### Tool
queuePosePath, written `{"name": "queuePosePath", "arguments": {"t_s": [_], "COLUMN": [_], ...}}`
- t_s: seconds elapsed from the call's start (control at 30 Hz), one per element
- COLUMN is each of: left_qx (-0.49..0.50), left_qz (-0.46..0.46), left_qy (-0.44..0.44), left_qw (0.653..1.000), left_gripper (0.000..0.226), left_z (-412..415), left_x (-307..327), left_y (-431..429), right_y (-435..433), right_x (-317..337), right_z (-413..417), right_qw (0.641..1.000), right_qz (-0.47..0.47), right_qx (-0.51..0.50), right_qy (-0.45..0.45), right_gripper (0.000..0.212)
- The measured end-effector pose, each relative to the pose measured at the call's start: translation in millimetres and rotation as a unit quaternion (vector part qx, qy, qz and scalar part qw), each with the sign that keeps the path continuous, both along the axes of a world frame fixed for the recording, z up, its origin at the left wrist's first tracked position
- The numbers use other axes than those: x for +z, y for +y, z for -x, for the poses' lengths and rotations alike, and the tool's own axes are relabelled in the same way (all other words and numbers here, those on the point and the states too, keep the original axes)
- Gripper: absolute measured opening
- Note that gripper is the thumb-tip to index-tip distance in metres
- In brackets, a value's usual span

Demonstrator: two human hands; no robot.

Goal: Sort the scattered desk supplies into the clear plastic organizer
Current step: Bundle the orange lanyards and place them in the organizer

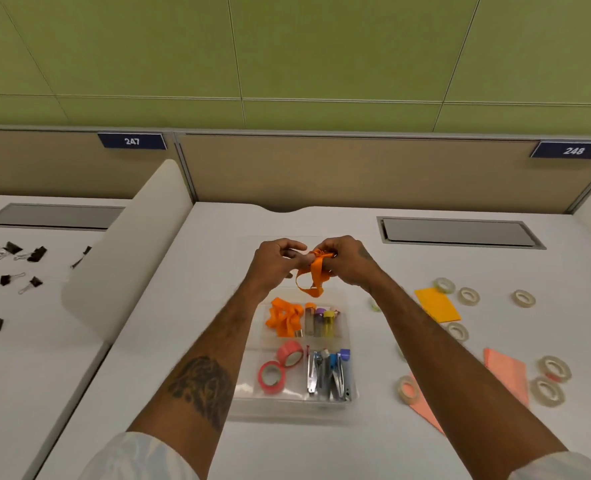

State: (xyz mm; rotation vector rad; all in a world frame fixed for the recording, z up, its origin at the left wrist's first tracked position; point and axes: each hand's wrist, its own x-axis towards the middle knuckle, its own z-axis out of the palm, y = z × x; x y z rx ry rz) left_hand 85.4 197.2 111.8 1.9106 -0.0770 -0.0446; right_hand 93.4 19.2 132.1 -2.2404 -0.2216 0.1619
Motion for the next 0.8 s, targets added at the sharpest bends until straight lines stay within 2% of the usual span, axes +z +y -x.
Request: {"name": "queuePosePath", "arguments": {"t_s": [0.17, 0.27, 0.33, 0.4, 0.47, 0.67, 0.8], "left_qx": [0.010, 0.042, 0.015, -0.023, -0.040, -0.052, -0.045], "left_qz": [-0.007, -0.119, -0.242, -0.383, -0.480, -0.567, -0.581], "left_qy": [0.025, 0.001, -0.006, -0.016, -0.021, -0.057, -0.044], "left_qw": [1.000, 0.992, 0.970, 0.923, 0.876, 0.820, 0.811], "left_gripper": [0.023, 0.032, 0.044, 0.055, 0.062, 0.078, 0.068], "left_z": [0, 2, 7, 10, 13, 22, 22], "left_x": [-23, -54, -77, -100, -117, -144, -155], "left_y": [44, 67, 80, 89, 91, 92, 94], "right_y": [36, 52, 60, 65, 69, 80, 86], "right_x": [-13, -23, -29, -37, -47, -82, -100], "right_z": [4, 6, 7, 8, 9, 9, 7], "right_qw": [0.999, 0.997, 0.996, 0.995, 0.994, 0.988, 0.984], "right_qz": [0.033, 0.044, 0.045, 0.036, 0.030, 0.057, 0.127], "right_qx": [-0.040, -0.058, -0.076, -0.088, -0.095, -0.115, -0.082], "right_qy": [-0.004, 0.006, 0.021, 0.038, 0.048, 0.090, 0.090], "right_gripper": [0.018, 0.021, 0.024, 0.026, 0.026, 0.031, 0.027]}}
